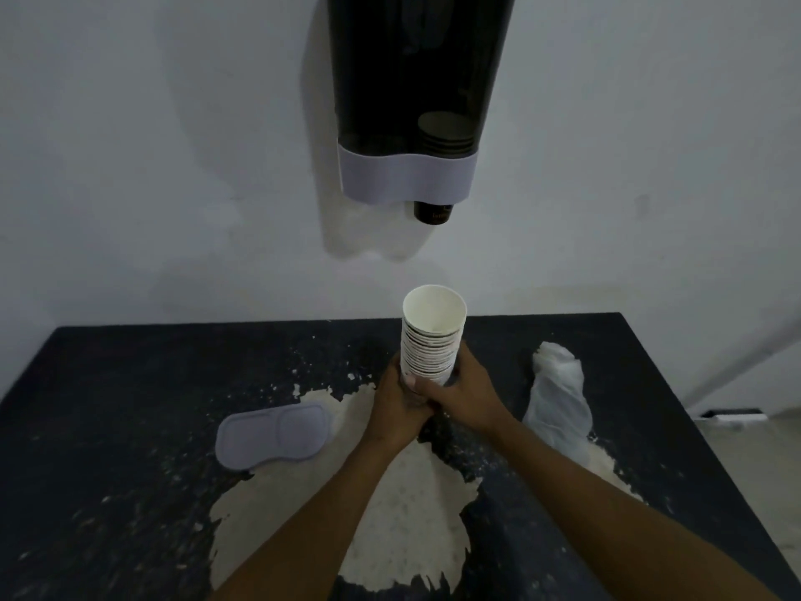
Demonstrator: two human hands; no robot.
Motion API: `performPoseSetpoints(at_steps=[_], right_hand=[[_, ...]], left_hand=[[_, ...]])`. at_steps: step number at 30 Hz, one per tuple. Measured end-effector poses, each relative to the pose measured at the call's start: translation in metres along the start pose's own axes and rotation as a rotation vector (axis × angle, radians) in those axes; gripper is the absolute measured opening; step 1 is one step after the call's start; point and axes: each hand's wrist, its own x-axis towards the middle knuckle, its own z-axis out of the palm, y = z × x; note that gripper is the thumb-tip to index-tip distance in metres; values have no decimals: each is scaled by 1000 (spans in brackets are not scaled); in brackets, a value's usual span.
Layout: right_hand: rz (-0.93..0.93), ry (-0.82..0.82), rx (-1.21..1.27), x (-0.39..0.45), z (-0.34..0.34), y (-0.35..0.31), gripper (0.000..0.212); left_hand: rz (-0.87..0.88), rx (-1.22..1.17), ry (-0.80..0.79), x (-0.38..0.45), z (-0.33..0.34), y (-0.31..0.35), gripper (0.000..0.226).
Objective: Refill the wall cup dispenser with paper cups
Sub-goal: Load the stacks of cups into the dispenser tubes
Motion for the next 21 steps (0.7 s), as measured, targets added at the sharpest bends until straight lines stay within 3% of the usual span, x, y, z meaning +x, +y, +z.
performPoseSetpoints(at_steps=[4, 6, 15, 21], right_hand=[[-13, -16, -21, 7, -1, -3, 77], [-8, -23, -21, 8, -4, -5, 78], [48, 84, 23, 22, -6, -28, 74], [69, 47, -48, 26, -11, -45, 66]], left_hand=[[26, 23, 16, 0, 1, 10, 82], [20, 38, 0, 0, -5, 8, 73], [27, 30, 40, 5, -20, 26, 79], [-6, 38, 25, 3, -29, 32, 79]])
